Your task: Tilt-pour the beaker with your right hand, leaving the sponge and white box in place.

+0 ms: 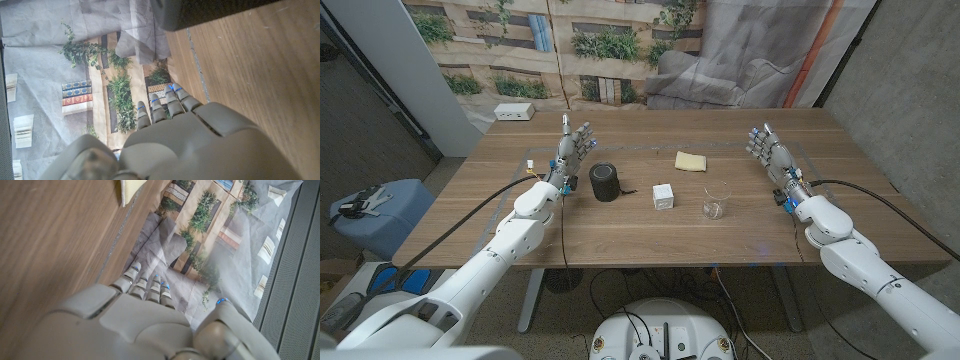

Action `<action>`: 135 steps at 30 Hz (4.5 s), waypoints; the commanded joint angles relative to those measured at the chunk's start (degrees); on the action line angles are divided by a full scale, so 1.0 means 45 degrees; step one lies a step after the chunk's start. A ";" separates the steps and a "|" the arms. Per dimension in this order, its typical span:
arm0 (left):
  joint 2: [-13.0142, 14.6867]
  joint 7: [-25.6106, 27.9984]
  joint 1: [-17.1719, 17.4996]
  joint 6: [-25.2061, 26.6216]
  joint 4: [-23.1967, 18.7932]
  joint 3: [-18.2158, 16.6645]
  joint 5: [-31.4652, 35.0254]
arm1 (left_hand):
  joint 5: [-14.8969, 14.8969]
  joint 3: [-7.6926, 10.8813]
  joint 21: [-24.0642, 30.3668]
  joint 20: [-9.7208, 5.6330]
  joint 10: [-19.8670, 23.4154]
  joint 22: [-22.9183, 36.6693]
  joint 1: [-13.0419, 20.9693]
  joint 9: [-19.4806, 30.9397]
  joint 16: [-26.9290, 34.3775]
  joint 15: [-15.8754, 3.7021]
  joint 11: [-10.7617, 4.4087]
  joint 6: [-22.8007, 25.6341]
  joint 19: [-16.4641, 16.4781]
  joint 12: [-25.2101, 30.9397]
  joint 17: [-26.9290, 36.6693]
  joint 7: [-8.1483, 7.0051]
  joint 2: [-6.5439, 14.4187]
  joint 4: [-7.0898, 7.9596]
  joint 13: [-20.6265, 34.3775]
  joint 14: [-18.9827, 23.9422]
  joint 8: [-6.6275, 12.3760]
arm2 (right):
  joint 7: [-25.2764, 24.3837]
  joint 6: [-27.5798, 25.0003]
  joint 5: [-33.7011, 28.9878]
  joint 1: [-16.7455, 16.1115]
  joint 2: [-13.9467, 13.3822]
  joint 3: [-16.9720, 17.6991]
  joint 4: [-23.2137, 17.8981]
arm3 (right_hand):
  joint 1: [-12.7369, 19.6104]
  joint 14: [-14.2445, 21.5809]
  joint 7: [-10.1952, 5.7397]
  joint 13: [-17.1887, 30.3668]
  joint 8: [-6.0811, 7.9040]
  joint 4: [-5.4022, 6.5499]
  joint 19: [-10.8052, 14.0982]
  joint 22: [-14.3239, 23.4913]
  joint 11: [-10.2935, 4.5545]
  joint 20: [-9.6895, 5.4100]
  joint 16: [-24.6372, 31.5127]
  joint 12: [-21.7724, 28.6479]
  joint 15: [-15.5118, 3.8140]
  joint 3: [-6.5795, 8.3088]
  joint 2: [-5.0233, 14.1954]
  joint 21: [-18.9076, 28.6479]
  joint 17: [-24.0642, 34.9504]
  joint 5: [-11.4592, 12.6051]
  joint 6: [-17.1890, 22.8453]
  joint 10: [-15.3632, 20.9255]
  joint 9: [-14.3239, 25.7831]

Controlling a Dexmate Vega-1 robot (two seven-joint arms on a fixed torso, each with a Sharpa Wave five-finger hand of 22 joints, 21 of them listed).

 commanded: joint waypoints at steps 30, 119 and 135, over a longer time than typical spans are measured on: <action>0.0000 -0.0005 0.0000 -0.0011 0.0004 -0.0004 -0.0005 | 0.0045 -0.0085 0.0092 -0.0129 0.0135 0.0036 0.0015 0.0046 0.0054 -0.0006 -0.0006 -0.0008 0.0079 0.0080 0.0066 -0.0114 0.0316 0.0001 0.0034 0.0062 0.0050 | 0.2439 0.2615 -0.1701 -0.1076 -0.2314 0.0227 0.0641 | 0.2401 -0.1216 0.0800 -0.0042 -0.0113 -0.2314 -0.0858 0.0045 -0.0162 -0.0057 -0.0036 -0.0069 0.0300 0.0235 -0.1340 -0.0014 -0.1018 -0.0041 -0.3052 -0.1724 0.0108; 0.0003 -0.0004 -0.0001 -0.0005 0.0001 -0.0006 -0.0008 | 0.0048 -0.0091 0.0090 -0.0122 0.0126 0.0036 0.0015 0.0047 0.0059 -0.0018 -0.0007 0.0005 0.0075 0.0076 0.0066 -0.0122 0.0316 0.0000 0.0034 0.0075 0.0050 | -0.0932 0.3063 -0.7380 -0.0644 -0.1487 -0.1883 0.1228 | 0.5371 -0.1543 0.1070 0.0139 0.0405 -0.3023 -0.1826 0.0072 -0.0384 0.0316 0.0511 0.0552 0.0067 0.0683 -0.2101 0.0313 -0.1671 0.1087 -0.5321 -0.2527 0.0199; 0.0009 -0.0007 0.0004 -0.0005 -0.0004 -0.0010 -0.0010 | 0.0048 -0.0091 0.0090 -0.0127 0.0131 0.0036 0.0015 0.0048 0.0058 0.0008 0.0008 -0.0012 0.0074 0.0078 0.0066 -0.0123 0.0317 0.0000 0.0034 0.0073 0.0043 | -0.1362 0.3336 -0.7623 0.0106 -0.0734 -0.2383 0.2237 | 0.5672 -0.0966 0.0952 0.0206 0.0607 -0.2984 -0.1367 0.0072 -0.0432 0.0263 0.0679 0.0677 -0.0081 0.0718 -0.2147 0.0348 -0.1695 0.1163 -0.4821 -0.1953 0.0256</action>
